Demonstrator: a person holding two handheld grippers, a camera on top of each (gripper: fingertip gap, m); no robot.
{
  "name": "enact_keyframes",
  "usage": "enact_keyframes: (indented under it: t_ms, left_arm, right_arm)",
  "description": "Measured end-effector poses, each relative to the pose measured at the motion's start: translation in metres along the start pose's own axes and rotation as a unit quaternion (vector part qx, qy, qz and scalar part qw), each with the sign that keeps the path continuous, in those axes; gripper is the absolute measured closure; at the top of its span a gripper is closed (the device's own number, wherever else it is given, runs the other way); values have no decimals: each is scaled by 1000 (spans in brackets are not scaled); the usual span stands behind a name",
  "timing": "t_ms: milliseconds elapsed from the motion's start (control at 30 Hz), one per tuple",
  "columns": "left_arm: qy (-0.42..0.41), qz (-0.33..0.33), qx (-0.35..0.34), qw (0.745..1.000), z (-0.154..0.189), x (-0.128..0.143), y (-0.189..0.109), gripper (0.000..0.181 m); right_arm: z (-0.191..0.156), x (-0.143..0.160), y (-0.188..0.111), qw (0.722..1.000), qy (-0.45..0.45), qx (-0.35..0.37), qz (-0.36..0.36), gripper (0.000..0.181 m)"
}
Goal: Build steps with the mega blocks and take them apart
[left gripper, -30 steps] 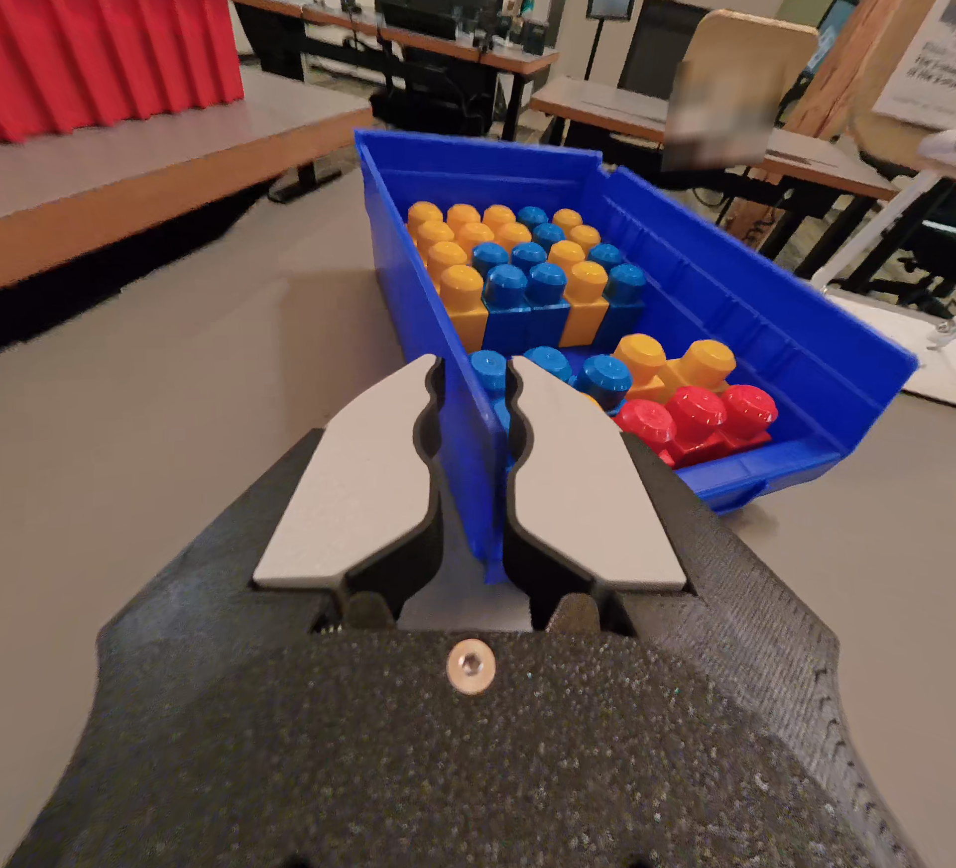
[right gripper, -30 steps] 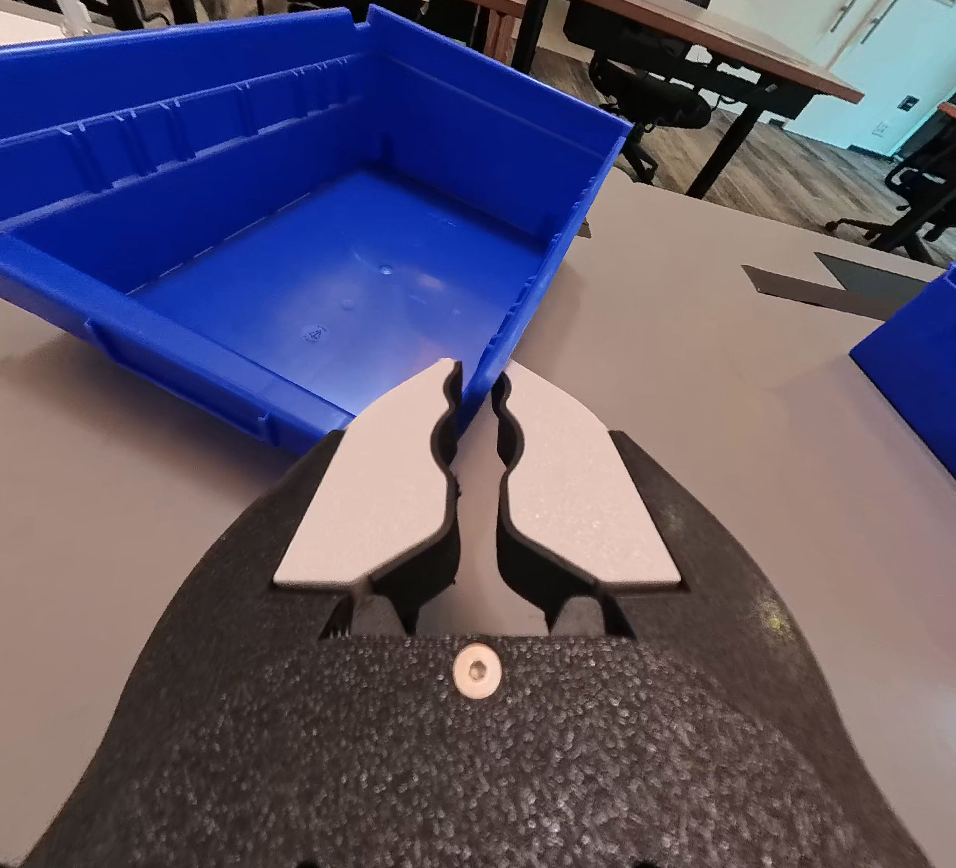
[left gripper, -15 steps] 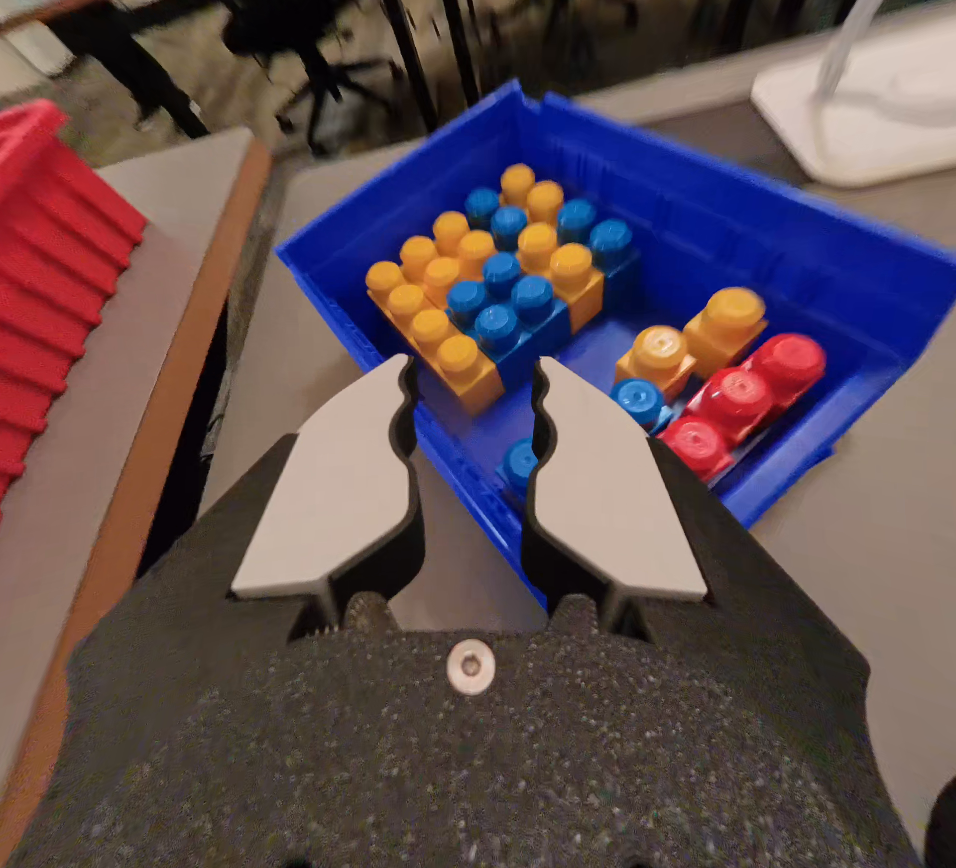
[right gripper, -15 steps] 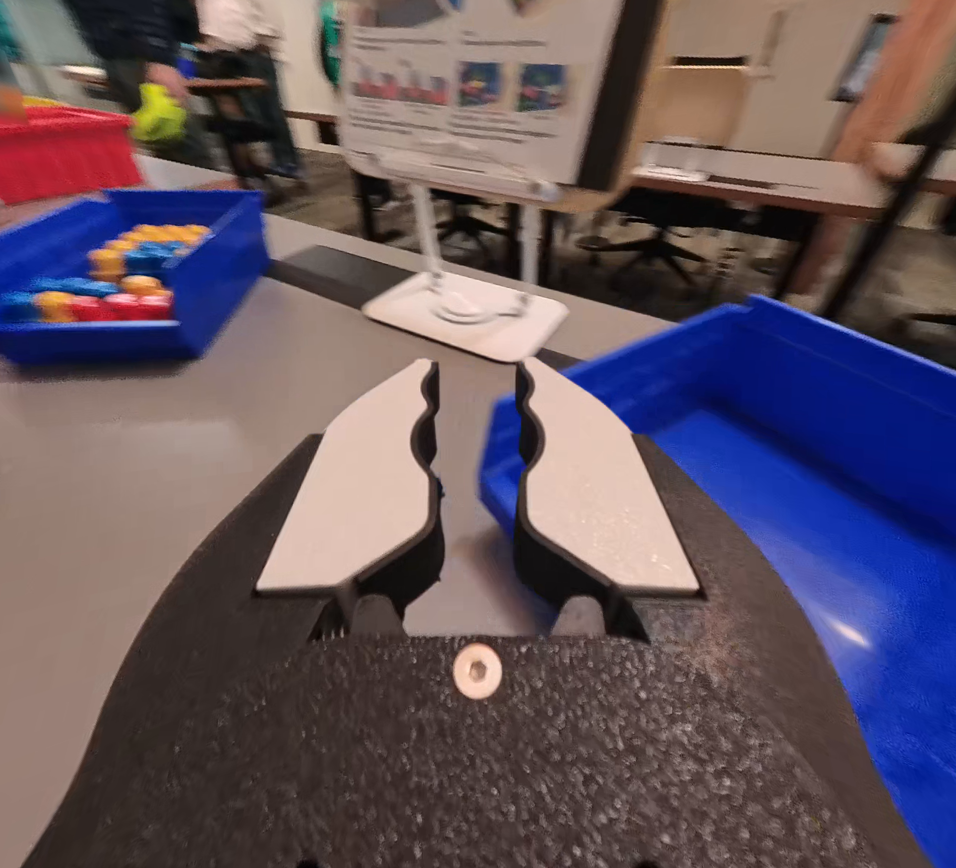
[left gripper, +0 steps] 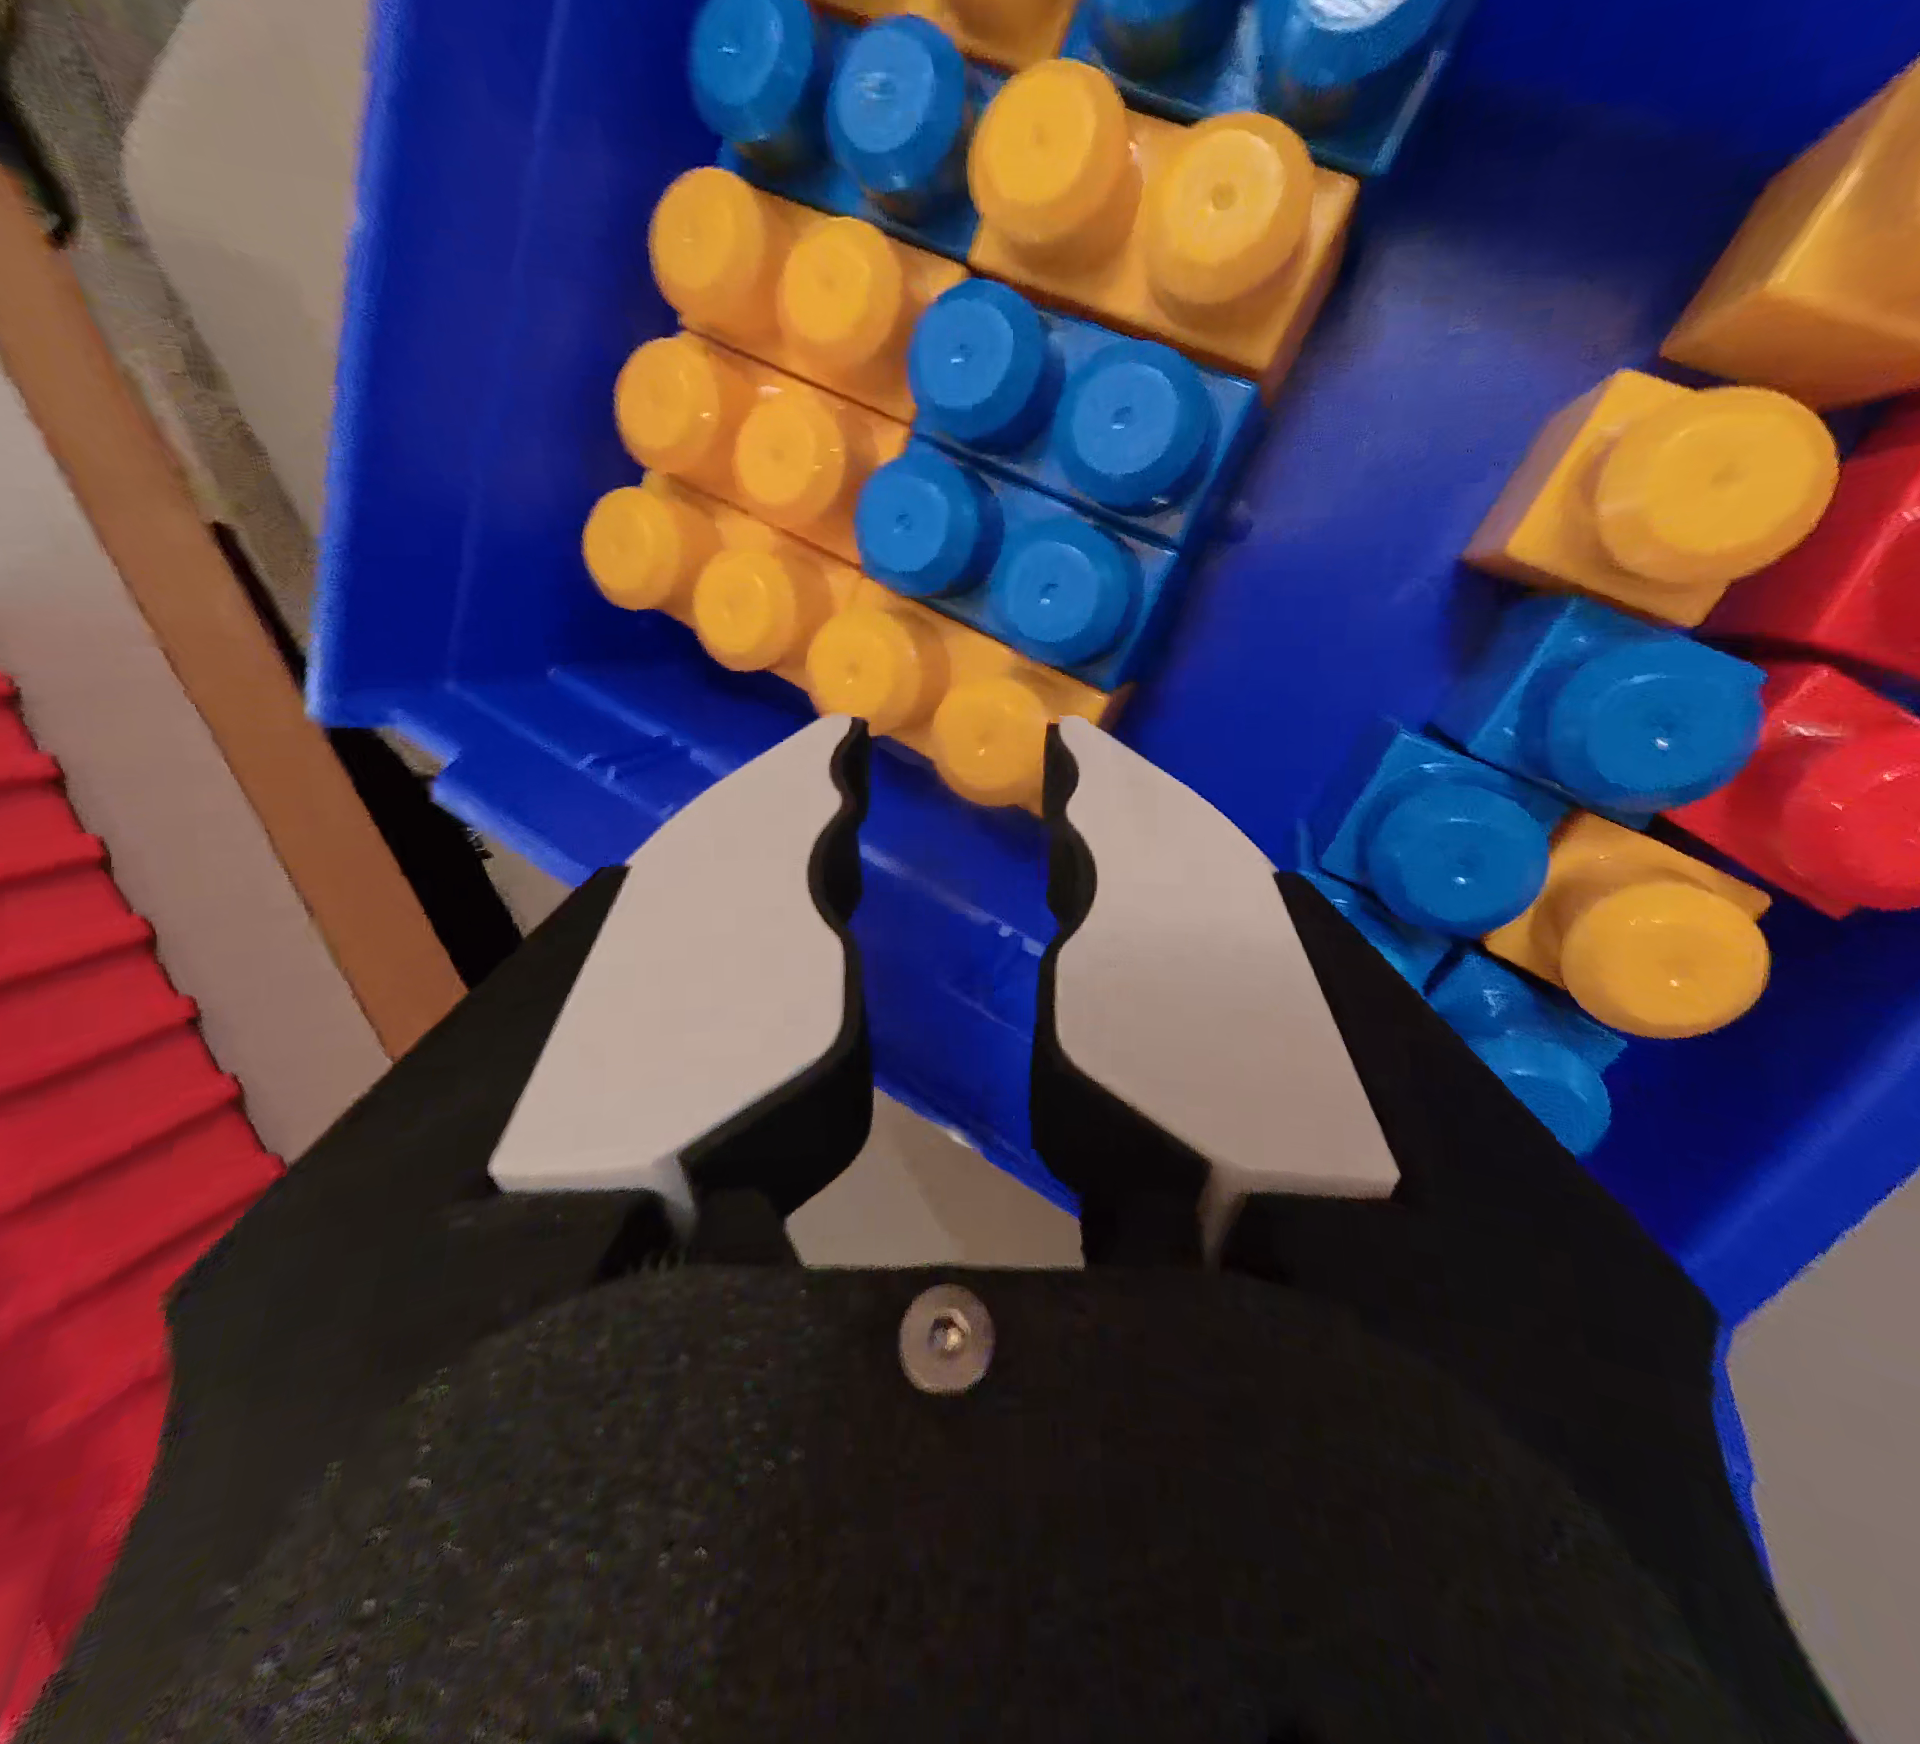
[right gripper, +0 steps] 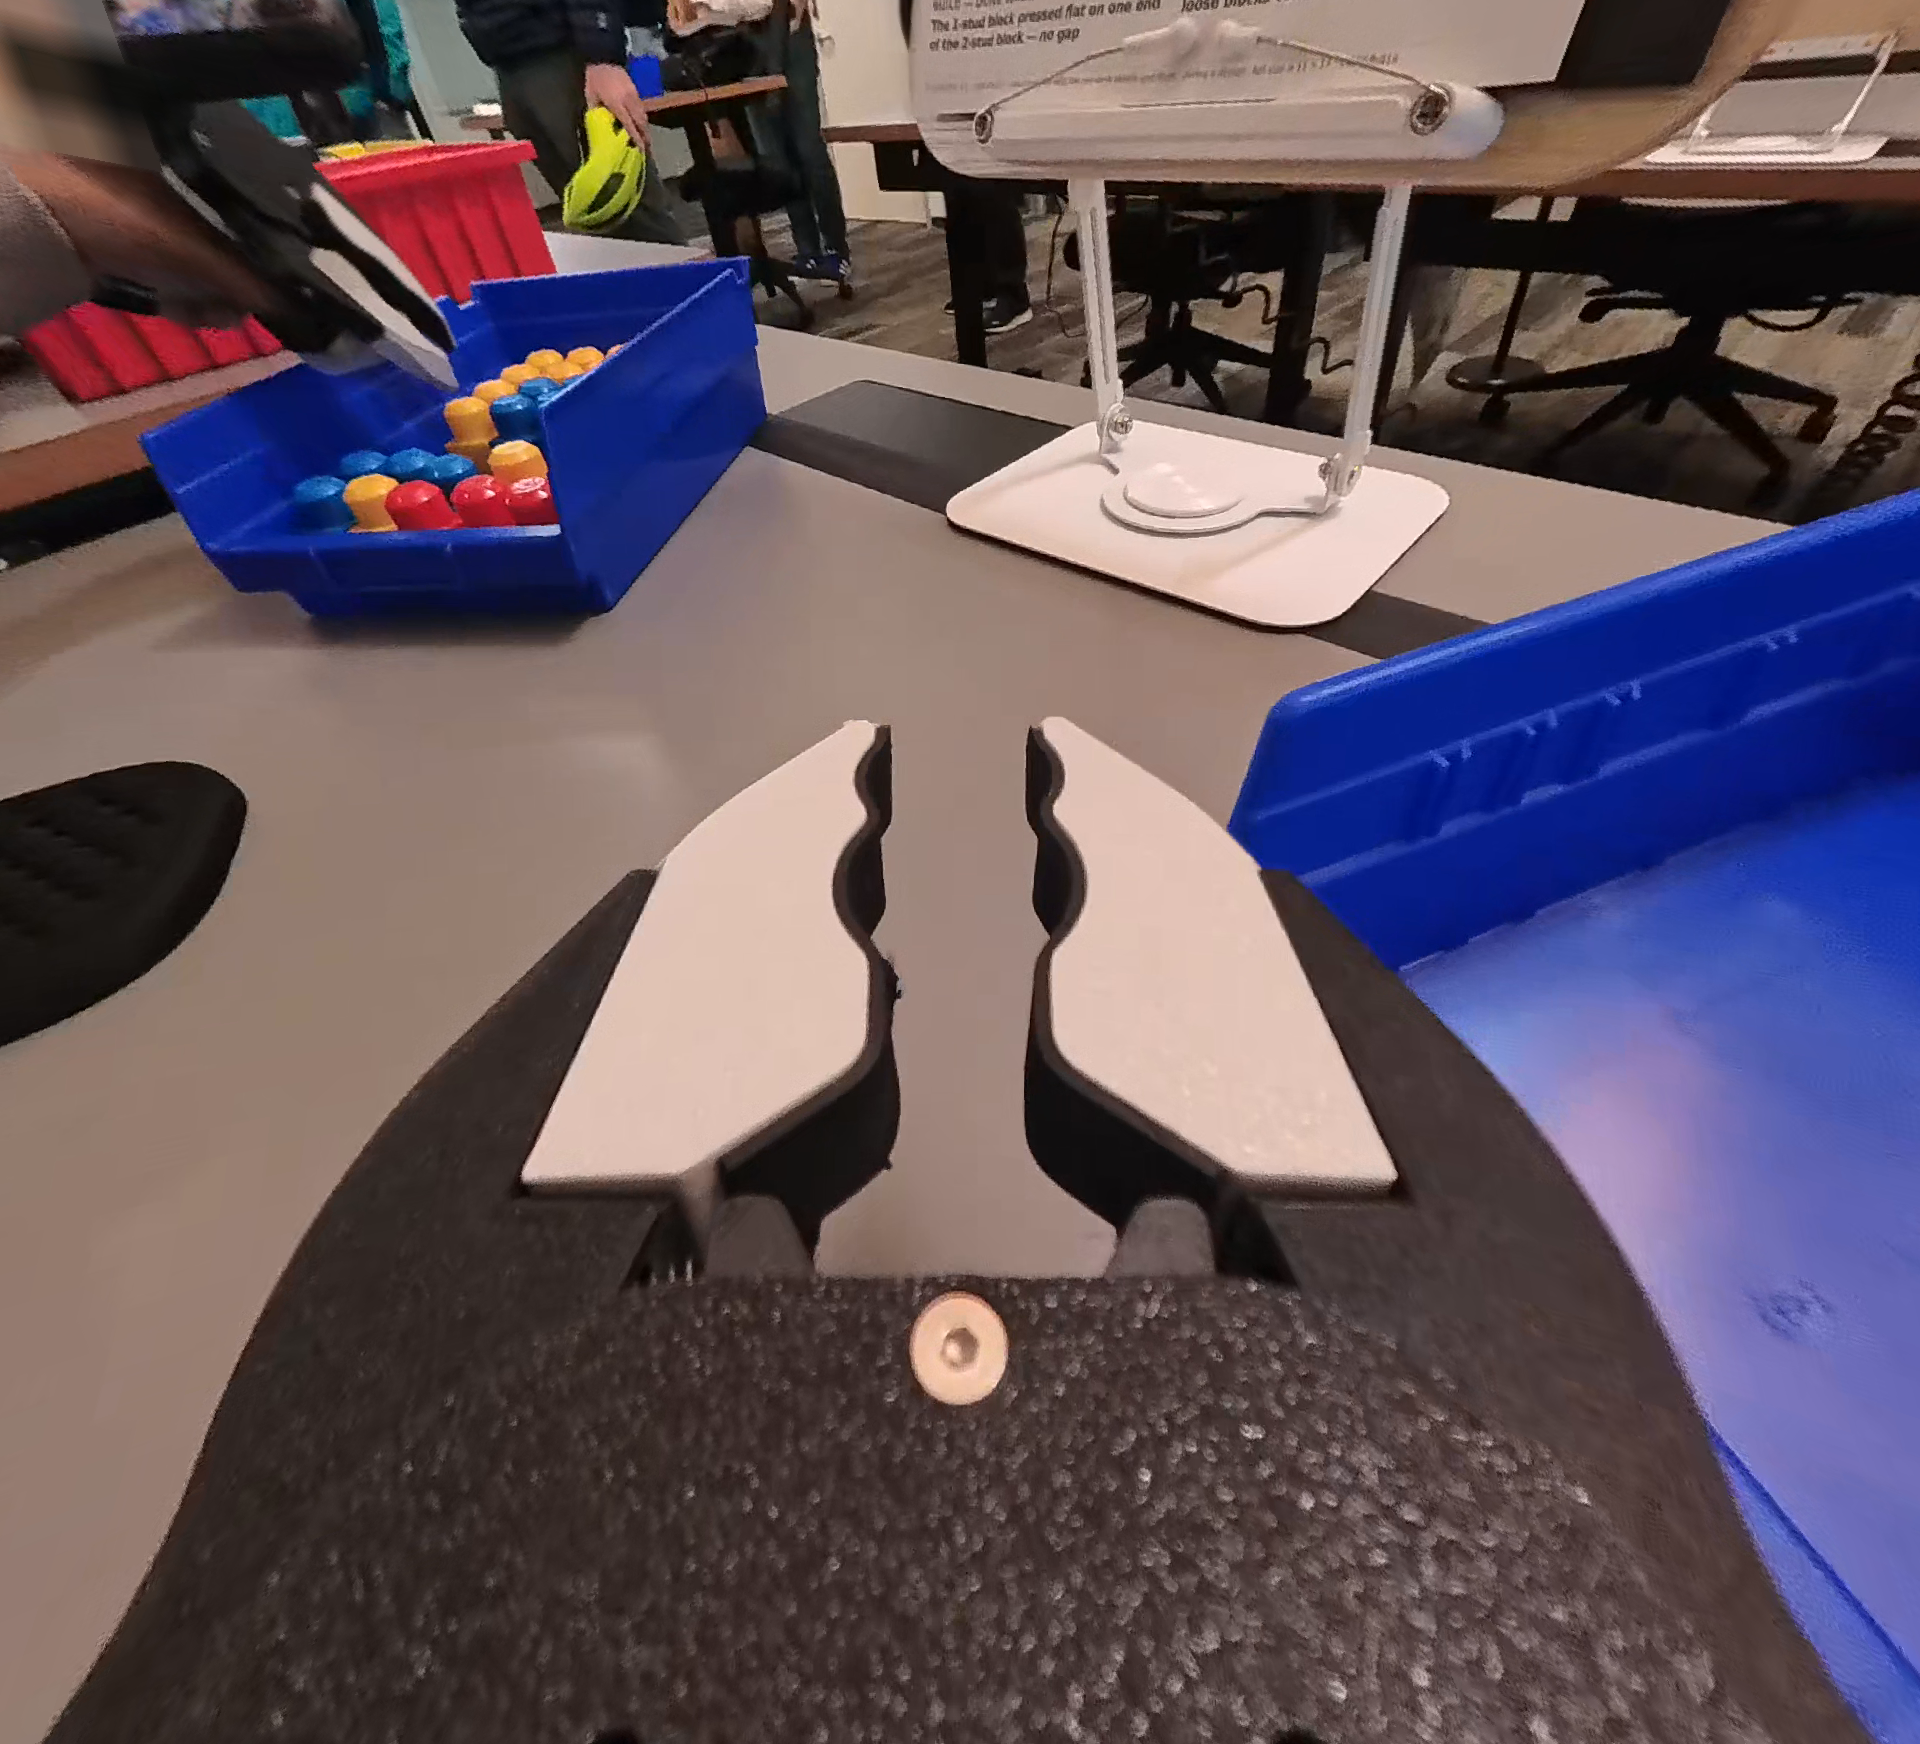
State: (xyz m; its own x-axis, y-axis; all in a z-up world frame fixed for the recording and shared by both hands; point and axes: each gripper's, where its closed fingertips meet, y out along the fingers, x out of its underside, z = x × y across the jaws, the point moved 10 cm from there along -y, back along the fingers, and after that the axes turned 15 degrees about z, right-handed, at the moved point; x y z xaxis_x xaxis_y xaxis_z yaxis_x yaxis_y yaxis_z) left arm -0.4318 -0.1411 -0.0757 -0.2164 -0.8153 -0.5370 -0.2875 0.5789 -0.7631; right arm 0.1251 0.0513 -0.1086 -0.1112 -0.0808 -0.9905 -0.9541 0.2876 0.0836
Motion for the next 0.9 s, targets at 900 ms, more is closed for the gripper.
enact_keyframes:
  t_ms: [900]
  left_arm:
    - [81,-111,24,990,13,-2,21,147]
  right_arm:
    - [2,3,-2,999,36,-20,-7,157]
